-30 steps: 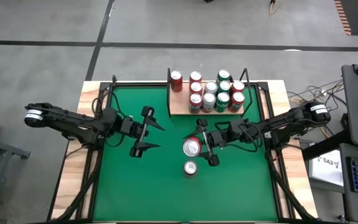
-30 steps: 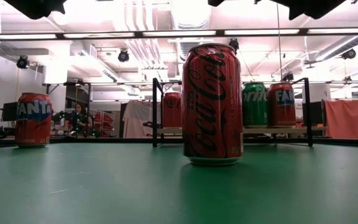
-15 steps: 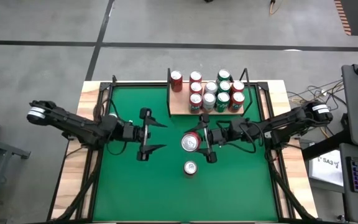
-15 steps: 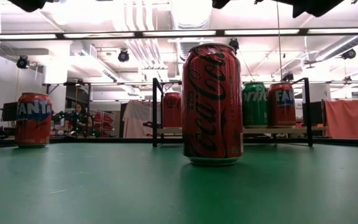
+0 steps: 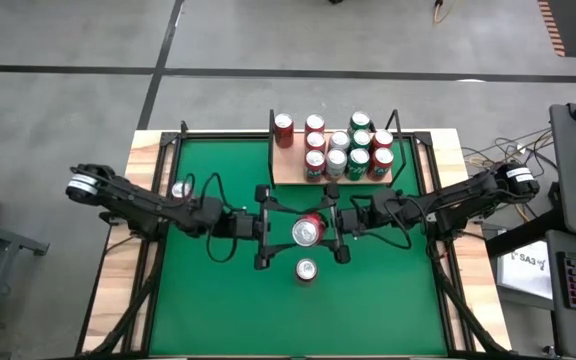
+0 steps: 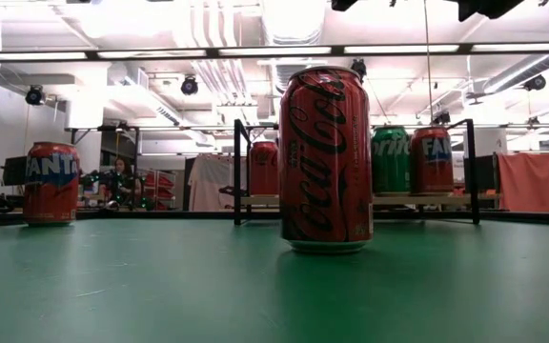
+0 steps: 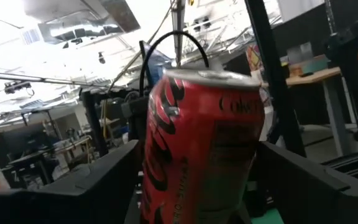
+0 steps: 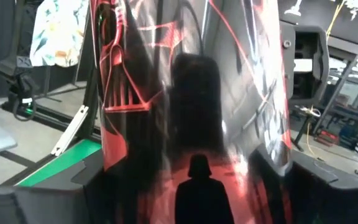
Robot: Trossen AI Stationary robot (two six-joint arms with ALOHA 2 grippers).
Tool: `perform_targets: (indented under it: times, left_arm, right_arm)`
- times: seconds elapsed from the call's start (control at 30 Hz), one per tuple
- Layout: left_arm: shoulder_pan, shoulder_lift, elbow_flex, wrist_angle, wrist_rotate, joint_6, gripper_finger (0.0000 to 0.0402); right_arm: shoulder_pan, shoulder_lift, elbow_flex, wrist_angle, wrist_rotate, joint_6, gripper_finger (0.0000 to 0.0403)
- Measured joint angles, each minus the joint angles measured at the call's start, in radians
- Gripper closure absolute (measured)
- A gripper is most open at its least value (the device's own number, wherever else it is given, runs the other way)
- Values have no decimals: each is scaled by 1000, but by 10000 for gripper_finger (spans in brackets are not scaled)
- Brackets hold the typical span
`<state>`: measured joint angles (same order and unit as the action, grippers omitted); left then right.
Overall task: Place canned beverage on shelf
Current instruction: Put the red-black soda can on the shelf aligned with the other red-black soda can
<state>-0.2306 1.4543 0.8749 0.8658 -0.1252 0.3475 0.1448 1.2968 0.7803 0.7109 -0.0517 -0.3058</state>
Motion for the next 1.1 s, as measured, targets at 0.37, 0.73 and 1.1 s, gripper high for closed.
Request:
perform_targets:
  times: [0.37, 0.73, 1.1]
  left_arm:
    - [2, 46, 11, 28, 70, -17, 97]
    - [12, 54, 10, 24, 68, -62, 44]
    - [16, 55, 40, -2, -14, -69, 16]
  right_arm:
    - [0, 5, 0, -1, 12, -22, 109]
    - [-1, 14, 0, -8, 34, -7, 109]
    - [-1, 28, 2, -9, 166, -19, 109]
